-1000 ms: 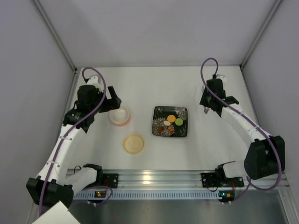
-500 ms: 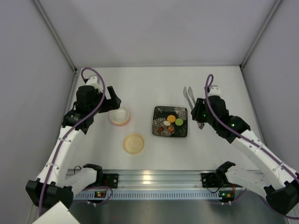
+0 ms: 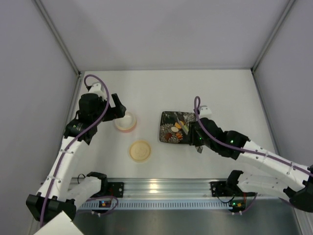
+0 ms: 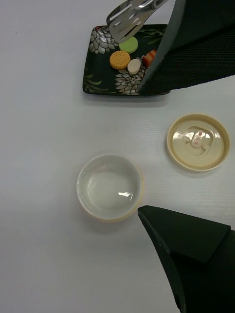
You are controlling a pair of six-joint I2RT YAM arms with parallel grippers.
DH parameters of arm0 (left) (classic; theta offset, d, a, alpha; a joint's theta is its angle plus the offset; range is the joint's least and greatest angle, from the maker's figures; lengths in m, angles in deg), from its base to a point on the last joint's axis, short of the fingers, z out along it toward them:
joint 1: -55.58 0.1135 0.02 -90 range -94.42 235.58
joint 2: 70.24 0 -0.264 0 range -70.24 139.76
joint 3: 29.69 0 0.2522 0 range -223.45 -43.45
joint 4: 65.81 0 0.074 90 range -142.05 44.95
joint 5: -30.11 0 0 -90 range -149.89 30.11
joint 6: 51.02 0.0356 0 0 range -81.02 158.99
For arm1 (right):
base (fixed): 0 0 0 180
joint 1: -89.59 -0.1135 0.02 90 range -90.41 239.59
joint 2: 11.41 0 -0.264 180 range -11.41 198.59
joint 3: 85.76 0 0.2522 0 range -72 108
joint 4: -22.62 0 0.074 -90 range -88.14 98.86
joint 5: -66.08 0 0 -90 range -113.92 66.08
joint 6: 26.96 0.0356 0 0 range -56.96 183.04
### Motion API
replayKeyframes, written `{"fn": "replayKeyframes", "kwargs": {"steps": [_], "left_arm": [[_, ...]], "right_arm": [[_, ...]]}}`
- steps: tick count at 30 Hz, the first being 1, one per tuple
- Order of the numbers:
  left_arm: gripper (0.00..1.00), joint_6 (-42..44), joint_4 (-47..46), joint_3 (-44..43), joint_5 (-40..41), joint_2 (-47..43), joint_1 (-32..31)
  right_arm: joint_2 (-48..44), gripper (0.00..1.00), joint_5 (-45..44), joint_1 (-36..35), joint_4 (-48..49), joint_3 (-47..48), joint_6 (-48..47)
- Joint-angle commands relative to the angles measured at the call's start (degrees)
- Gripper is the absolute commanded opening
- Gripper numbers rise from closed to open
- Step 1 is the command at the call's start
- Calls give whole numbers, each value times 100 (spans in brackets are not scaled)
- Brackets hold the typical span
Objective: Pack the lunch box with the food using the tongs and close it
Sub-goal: Pick up the fake food from the plate.
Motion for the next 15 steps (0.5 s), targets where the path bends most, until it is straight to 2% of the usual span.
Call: {"fn": "replayKeyframes", "kwargs": {"steps": [1,8,15], "left_arm": [[99,29,-26,12,46,-110,-19],[99,21,-26,39,11,-128,-19],[99,29,-26,39,-33,-145,-19]], "right_arm": [[46,34,-508,-439,-280,-21,421],[10,35,-772,-1081,-649,-267,913],[-33,36,-948,-1363,-1027,-328,1169]]}}
